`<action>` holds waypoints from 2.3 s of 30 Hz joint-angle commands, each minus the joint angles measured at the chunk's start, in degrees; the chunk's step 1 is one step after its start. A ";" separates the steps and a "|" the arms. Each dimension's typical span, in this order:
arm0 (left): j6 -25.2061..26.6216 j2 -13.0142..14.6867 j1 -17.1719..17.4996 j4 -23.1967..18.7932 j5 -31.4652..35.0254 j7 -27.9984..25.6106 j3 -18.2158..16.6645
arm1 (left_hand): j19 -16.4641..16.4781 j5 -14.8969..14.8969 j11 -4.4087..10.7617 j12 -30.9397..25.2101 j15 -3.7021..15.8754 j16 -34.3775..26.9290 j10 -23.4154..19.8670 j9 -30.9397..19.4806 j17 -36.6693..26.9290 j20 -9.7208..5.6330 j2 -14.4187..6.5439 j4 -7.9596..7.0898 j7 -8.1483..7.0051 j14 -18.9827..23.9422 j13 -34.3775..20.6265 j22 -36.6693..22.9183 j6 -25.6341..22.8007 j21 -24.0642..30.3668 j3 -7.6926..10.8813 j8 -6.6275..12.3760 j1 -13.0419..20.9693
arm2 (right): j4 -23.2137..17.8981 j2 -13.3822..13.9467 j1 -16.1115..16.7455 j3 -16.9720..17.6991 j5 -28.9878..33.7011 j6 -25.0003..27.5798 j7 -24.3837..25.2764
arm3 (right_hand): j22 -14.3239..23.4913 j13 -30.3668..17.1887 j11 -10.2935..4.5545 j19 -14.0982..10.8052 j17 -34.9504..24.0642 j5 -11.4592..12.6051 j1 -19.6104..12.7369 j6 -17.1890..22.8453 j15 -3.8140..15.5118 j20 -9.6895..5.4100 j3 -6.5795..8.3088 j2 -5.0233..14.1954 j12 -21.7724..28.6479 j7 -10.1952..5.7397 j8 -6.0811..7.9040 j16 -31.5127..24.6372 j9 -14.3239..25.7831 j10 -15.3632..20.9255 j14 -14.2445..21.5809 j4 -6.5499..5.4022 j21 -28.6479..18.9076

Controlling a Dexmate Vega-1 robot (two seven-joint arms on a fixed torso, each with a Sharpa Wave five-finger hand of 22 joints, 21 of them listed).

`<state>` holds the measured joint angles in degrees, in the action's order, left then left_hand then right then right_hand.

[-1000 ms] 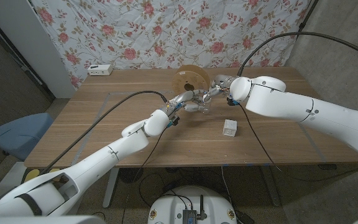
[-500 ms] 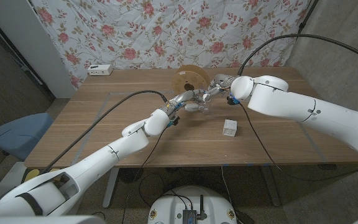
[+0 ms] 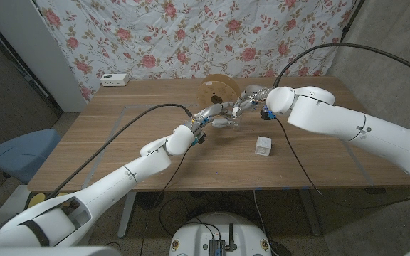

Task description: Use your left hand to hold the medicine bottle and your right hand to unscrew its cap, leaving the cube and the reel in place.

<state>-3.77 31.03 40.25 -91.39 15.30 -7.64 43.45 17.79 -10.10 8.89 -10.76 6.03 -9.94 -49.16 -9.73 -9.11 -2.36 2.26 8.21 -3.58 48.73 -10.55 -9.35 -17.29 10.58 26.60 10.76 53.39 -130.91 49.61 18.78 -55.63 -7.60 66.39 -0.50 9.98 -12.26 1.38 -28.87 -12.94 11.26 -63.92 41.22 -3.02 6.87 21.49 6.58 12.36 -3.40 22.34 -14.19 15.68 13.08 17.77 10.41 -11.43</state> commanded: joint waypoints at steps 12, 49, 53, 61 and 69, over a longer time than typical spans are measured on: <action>0.82 -0.04 0.12 -0.19 -0.09 -0.15 0.00 | 0.05 -0.17 0.03 -0.36 5.48 0.06 -0.39 -0.32 -0.04 -5.23 -0.78 0.12 -0.24 0.27 -0.21 -0.17 -0.21 0.04 0.41 -0.15 0.09 | 0.83 0.04 3.12 3.91 -0.60 -4.29 -1.43 | 0.11 0.01 -2.80 0.56 -0.56 1.21 -3.71 2.83 1.93 -1.20 1.78 1.81 -0.03 -1.81 -0.56 -0.25 -0.85 0.75 -0.11 -0.08 0.10; -0.27 0.14 -0.05 0.03 0.07 -0.10 0.14 | 0.05 -0.16 0.07 -0.37 5.53 0.01 -0.44 -0.32 -0.07 -5.26 -0.79 0.21 -0.30 0.31 -0.22 -0.17 -0.24 0.04 0.44 -0.13 0.26 | -0.74 1.33 0.06 3.51 -2.99 -1.37 -6.52 | 0.07 0.08 -0.24 2.45 -0.32 0.49 -3.64 -5.94 -0.93 0.68 -1.58 -2.55 -1.50 -0.26 -7.31 0.94 -2.59 -4.71 -3.84 -1.03 0.30; 0.01 0.14 0.09 -0.23 0.19 -0.23 0.09 | 0.06 -0.16 0.02 -0.38 5.54 0.02 -0.46 -0.32 -0.06 -5.27 -0.78 0.21 -0.32 0.30 -0.21 -0.17 -0.21 0.04 0.44 -0.14 0.24 | -0.77 1.39 0.01 3.52 -3.17 -1.46 -6.41 | 0.07 0.07 0.53 2.48 -0.28 0.05 -2.18 -6.88 -1.42 1.13 -2.44 -3.20 -1.45 0.43 -7.93 1.07 -2.63 -5.31 -4.12 -1.65 0.24; 0.35 0.20 0.40 -0.67 0.32 -0.36 0.06 | 0.06 -0.15 -0.07 -0.38 5.59 0.00 -0.47 -0.32 -0.07 -5.29 -0.76 0.25 -0.28 0.31 -0.21 -0.17 -0.23 0.04 0.43 -0.13 0.31 | -1.15 1.38 0.67 4.03 -3.32 -1.05 -5.23 | 0.08 0.05 1.40 2.60 -0.25 -0.94 2.15 -8.70 -2.55 1.85 -4.39 -4.52 -1.21 1.87 -9.06 1.30 -2.65 -6.00 -4.49 -3.19 0.19; 0.30 0.34 0.64 -0.95 0.40 -0.43 0.03 | 0.04 -0.16 -0.03 -0.33 5.55 0.01 -0.36 -0.32 -0.06 -5.24 -0.83 0.21 -0.20 0.33 -0.22 -0.17 -0.22 0.03 0.47 -0.14 0.29 | -1.44 1.09 0.49 3.65 -3.30 0.72 -3.96 | 0.09 0.04 1.72 2.62 -0.19 -1.12 5.15 -9.99 -3.46 2.29 -5.84 -5.59 -1.06 2.76 -9.72 1.37 -2.63 -6.26 -4.48 -4.09 0.15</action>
<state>-3.55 31.19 40.59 -91.99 15.56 -7.95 43.54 17.79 -10.09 8.82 -10.82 6.03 -9.94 -49.10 -9.73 -9.11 -2.36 2.02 8.37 -3.57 48.73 -10.53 -9.35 -17.29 10.58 26.74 10.76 53.63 -132.01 50.97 19.24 -51.86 -10.76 65.46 -5.87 9.86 -12.14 2.77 -26.22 -13.04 10.15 -59.50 31.60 -5.92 8.74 16.04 1.20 11.03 -0.92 12.82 -13.04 13.04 6.83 12.92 6.50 -11.22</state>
